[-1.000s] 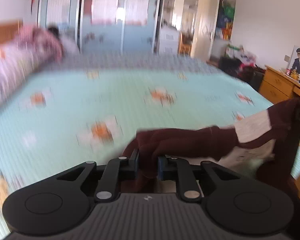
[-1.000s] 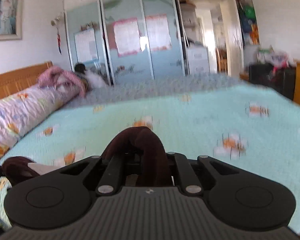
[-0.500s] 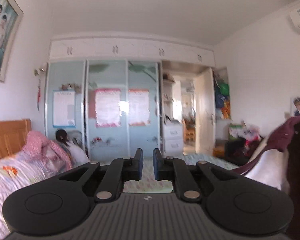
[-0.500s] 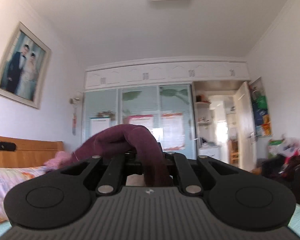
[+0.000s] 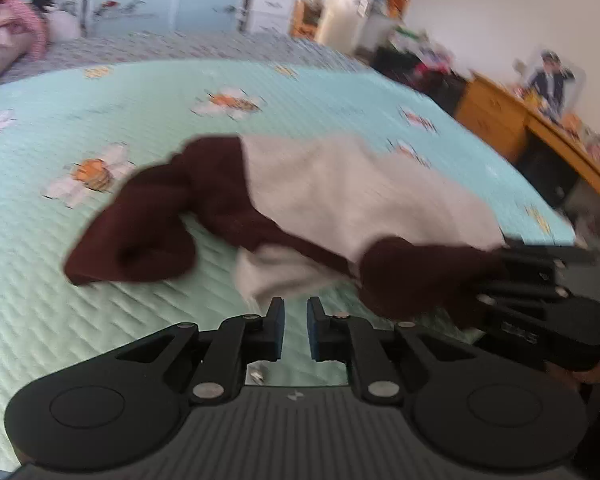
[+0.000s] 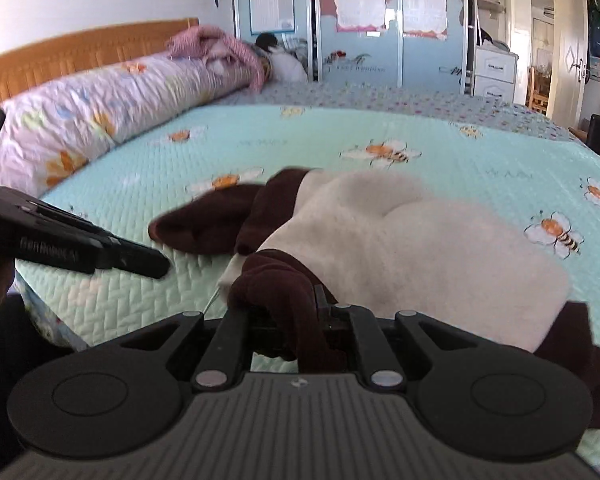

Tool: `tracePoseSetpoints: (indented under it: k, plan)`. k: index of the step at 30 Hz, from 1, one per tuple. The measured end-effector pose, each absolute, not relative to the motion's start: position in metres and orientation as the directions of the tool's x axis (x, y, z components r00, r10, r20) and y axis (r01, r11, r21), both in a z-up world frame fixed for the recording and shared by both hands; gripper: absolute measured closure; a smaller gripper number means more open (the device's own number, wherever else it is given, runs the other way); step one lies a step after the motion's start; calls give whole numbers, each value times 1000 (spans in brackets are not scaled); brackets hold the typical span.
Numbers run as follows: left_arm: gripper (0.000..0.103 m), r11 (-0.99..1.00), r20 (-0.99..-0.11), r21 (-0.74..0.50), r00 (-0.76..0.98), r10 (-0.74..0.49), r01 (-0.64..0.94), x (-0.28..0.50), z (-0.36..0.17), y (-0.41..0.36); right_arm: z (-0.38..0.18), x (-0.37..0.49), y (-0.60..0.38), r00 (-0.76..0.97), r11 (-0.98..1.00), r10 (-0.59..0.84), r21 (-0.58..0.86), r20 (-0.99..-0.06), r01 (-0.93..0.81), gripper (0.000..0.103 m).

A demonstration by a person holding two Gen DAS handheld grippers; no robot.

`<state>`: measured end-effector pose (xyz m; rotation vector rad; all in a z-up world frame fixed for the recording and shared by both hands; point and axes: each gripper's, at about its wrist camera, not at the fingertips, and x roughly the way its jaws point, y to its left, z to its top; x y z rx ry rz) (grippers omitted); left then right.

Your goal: Fold clothes

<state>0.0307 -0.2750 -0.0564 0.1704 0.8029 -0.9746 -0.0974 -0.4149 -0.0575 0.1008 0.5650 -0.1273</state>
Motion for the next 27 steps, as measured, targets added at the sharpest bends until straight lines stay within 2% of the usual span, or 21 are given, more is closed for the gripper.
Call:
tracePoseSetpoints:
  k: [3, 9, 13, 15, 17, 18, 19, 21, 23, 27]
  plan:
    - [87, 580, -674, -220, 308, -672, 785, 29, -58, -270, -49, -96, -410, 859, 986, -94, 70, -503, 149, 91]
    - [85, 615, -683, -227, 326, -653, 755, 30, -65, -270, 22, -97, -453, 946, 970, -174, 117, -275, 212, 91]
    - [84, 618, -669, -241, 334, -665, 748, 34, -64, -270, 73, -95, -510, 963, 931, -215, 263, -161, 252, 91]
    - [84, 623, -665, -246, 338, -666, 743, 35, -64, -270, 81, -99, -512, 969, 938, -216, 249, -118, 240, 90]
    - [83, 625, -666, -242, 341, -663, 742, 37, -64, -270, 72, -98, -507, 956, 947, -258, 160, -139, 279, 89]
    - [83, 625, -667, -235, 344, -660, 744, 38, -64, -270, 59, -95, -512, 938, 934, -290, 157, -188, 320, 81]
    - [80, 627, -667, -224, 351, -657, 746, 40, -63, -271, 46, -91, -517, 917, 919, -321, 156, -239, 362, 63]
    - [76, 634, -664, -201, 372, -649, 746, 44, -60, -272, 12, -79, -539, 830, 862, -373, 177, -414, 476, 40]
    - [73, 645, -658, -179, 397, -640, 743, 48, -55, -273, -17, -79, -552, 750, 808, -383, 199, -539, 555, 40]
    - [67, 647, -649, -146, 421, -634, 748, 63, -46, -281, -51, -117, -563, 765, 743, -309, 358, -565, 565, 35]
